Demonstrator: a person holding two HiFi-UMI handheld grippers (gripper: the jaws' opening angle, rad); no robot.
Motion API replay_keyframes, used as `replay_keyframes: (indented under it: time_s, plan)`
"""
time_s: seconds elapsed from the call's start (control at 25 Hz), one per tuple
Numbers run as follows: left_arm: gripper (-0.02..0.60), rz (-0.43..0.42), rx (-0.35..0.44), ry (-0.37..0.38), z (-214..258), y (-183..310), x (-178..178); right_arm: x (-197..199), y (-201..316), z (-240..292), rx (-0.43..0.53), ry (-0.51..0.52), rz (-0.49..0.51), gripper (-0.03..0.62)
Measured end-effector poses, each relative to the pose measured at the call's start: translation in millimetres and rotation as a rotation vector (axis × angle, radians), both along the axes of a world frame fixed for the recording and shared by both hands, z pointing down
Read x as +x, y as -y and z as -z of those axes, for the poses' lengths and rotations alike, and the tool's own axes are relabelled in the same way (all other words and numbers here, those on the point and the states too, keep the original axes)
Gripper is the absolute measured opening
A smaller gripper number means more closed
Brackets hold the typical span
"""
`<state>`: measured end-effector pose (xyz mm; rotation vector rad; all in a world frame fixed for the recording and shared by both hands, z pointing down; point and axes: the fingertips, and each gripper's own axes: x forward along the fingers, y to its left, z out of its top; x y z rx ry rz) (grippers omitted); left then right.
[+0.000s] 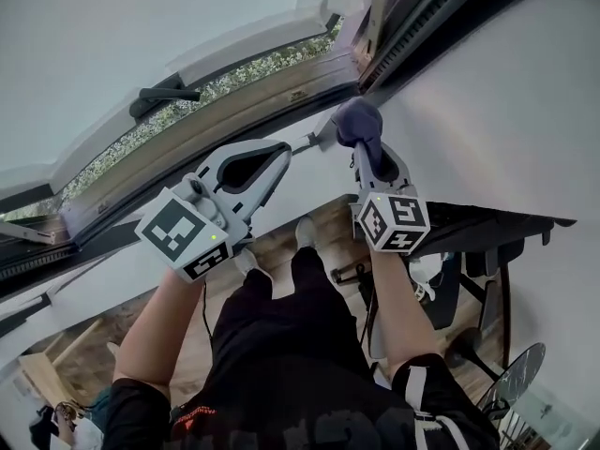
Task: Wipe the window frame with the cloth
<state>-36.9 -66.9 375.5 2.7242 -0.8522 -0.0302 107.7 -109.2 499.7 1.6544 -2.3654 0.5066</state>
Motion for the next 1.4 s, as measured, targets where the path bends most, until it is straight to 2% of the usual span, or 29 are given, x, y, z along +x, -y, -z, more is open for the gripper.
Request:
replay_keyframes:
  time_s: [0.4,0.68,0.96,1.4]
  plan:
    - [0.018,0.048,0.044,-0.007,30.6,-29.2,-30.7,-42.1,-29.2,95.4,0.142,0.027,0.133,0.065]
    - [0.018,0.078,0.061,-0.006,42.6,-43.9,-49.1,-69.7,-47.8,142.6,0.218,0.023,0.223,0.064]
    - [0.018,0.095,0.078,0.001,51.9,-56.2,-59.5,-89.8,-67.2,169.9,0.264,0.02,0.292,0.064]
    - [0.018,0.124,0.088,-0.013,57.8,-61.6,-68.9,-107.6,-87.4,181.3,0.269,0.022,0.36,0.064]
